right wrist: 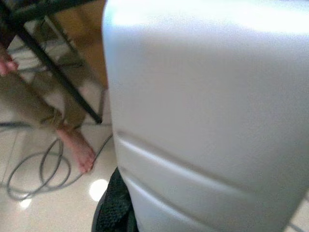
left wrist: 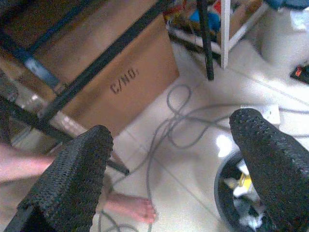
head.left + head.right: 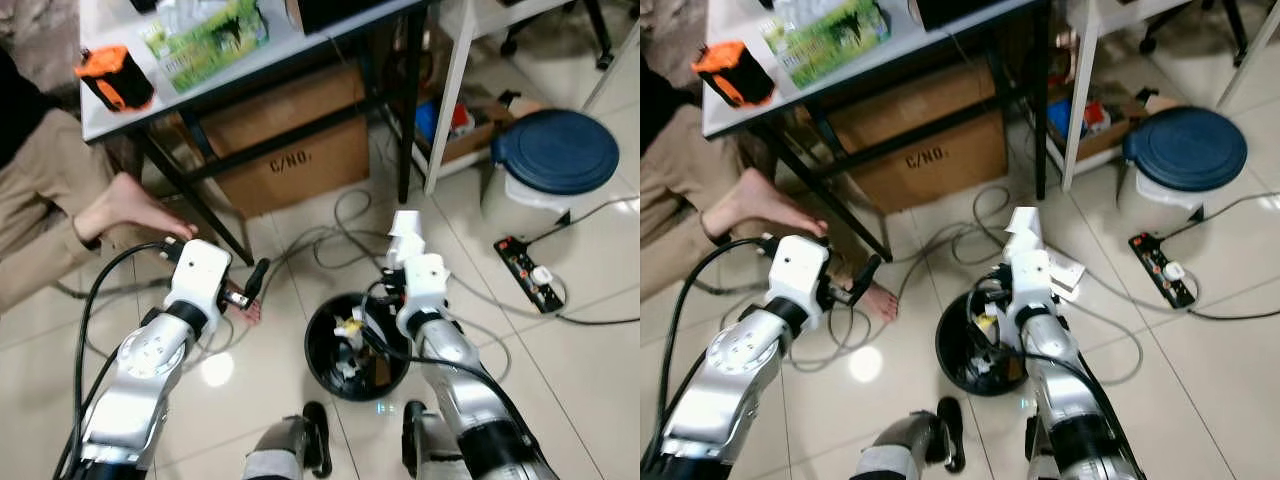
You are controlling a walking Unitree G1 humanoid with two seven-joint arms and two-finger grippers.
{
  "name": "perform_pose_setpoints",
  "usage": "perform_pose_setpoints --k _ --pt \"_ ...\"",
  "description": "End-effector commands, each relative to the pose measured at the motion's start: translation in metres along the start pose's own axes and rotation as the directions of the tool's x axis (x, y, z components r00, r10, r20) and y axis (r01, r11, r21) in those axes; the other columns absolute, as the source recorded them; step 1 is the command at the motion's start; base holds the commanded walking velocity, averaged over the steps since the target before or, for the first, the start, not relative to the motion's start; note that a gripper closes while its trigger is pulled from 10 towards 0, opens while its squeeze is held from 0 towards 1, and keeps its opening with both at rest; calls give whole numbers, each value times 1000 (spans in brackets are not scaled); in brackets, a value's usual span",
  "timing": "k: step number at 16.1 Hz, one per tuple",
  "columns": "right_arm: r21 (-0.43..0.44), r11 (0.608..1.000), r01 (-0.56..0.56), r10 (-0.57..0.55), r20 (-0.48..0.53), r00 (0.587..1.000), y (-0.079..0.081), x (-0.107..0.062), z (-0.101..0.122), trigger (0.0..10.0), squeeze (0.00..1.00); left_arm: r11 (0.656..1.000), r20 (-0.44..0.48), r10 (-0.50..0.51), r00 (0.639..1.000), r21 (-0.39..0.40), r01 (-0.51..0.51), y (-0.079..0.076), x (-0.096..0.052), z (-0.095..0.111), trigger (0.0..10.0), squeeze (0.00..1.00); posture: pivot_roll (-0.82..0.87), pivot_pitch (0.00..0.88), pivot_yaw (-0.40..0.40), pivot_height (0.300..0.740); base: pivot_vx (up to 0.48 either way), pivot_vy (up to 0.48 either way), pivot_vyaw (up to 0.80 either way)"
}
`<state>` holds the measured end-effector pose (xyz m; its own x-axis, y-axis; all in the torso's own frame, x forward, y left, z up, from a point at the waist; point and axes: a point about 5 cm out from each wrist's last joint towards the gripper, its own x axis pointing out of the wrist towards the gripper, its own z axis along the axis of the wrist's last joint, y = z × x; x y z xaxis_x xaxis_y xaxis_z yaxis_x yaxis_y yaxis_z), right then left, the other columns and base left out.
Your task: Picking trash to rubbish bin
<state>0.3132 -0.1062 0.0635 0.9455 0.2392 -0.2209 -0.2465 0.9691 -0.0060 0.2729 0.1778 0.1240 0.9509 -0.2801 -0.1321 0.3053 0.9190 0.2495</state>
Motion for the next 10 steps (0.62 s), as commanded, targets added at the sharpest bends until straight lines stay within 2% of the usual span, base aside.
perform_pose_setpoints --k 1,6,10 --pt "21 999 -42 43 -35 998 11 1 -11 10000 0 999 -40 39 998 7 -38 8 -10 -7 10000 0 162 392 194 740 0 0 0" --pt "-5 991 -132 131 -116 985 33 19 -17 10000 0 996 -67 83 994 -7 -84 7 -22 -12 10000 0 196 392 135 740 0 0 0" --pt "-22 986 -166 163 -100 982 46 25 -12 10000 0 996 -71 91 993 -14 -93 5 -26 -11 10000 0 200 386 122 740 0 0 0"
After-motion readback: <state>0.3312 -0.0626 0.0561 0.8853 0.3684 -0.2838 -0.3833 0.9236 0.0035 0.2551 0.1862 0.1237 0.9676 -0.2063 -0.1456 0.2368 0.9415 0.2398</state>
